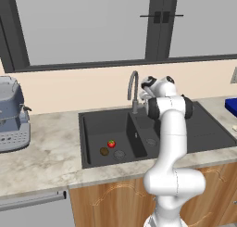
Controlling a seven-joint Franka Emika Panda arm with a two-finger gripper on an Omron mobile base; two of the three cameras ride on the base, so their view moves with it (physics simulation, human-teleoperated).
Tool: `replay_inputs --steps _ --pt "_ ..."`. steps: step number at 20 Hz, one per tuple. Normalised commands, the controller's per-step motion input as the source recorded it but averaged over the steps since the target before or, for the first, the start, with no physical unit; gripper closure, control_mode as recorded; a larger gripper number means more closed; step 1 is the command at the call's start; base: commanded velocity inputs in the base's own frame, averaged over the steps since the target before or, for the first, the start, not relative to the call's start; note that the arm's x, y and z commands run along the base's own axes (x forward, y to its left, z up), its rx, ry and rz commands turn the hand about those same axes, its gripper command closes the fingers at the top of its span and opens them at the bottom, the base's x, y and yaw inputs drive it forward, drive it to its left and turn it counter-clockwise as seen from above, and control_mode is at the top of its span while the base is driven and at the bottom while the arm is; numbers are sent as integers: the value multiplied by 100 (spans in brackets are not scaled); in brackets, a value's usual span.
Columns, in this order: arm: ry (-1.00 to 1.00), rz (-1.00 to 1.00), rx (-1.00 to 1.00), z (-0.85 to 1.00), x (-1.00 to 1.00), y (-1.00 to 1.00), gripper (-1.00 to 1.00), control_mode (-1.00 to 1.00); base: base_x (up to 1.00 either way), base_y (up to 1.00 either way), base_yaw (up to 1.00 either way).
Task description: Pick up all produce items and place them in the sink. Turn on the sink faucet to wash them. Then turn the sink off and put them in the tray.
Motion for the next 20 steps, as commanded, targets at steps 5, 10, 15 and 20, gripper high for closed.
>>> replay_inputs --steps 5,10,15,20 --pt "1 -14 5 -27 0 -73 100 -100 0 0 0" --pt "2 -15 5 -32 0 -76 100 -100 0 0 0" --pt "2 -15 4 -35 0 -69 100 -100 0 0 0" --pt "0 -15 2 -40 0 -61 100 -100 0 0 0"
